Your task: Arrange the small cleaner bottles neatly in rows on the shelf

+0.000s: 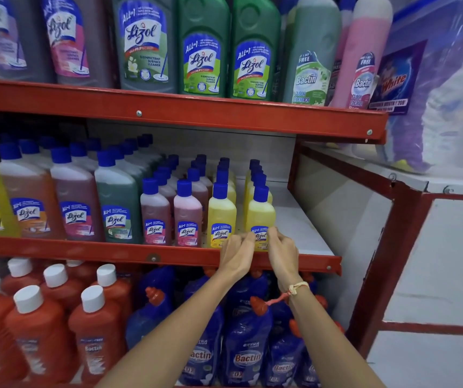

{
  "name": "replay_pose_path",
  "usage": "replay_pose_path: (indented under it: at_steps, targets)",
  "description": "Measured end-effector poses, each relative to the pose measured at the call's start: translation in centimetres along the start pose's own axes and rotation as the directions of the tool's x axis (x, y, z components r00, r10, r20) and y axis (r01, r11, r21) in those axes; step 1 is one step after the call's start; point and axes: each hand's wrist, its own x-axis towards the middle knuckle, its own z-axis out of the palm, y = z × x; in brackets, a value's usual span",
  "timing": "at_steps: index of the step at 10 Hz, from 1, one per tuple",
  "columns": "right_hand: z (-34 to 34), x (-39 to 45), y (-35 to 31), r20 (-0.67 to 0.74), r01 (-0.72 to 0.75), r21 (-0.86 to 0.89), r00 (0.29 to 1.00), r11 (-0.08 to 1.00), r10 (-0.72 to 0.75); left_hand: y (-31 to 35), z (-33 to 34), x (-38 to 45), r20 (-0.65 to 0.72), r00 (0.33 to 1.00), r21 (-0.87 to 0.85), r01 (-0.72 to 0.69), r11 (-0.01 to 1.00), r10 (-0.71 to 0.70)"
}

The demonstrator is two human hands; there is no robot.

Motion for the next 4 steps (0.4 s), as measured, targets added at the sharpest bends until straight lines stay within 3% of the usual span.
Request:
replay_pose_path:
  at_steps: [4]
  targets:
    - [-0.6,-1.4,-0.1,0.044,0.05,-0.057,0.998,0.997,-0.047,0.1,-1.4,-1.0,0.142,0.99,0.019,0.01,1.0,-0.012]
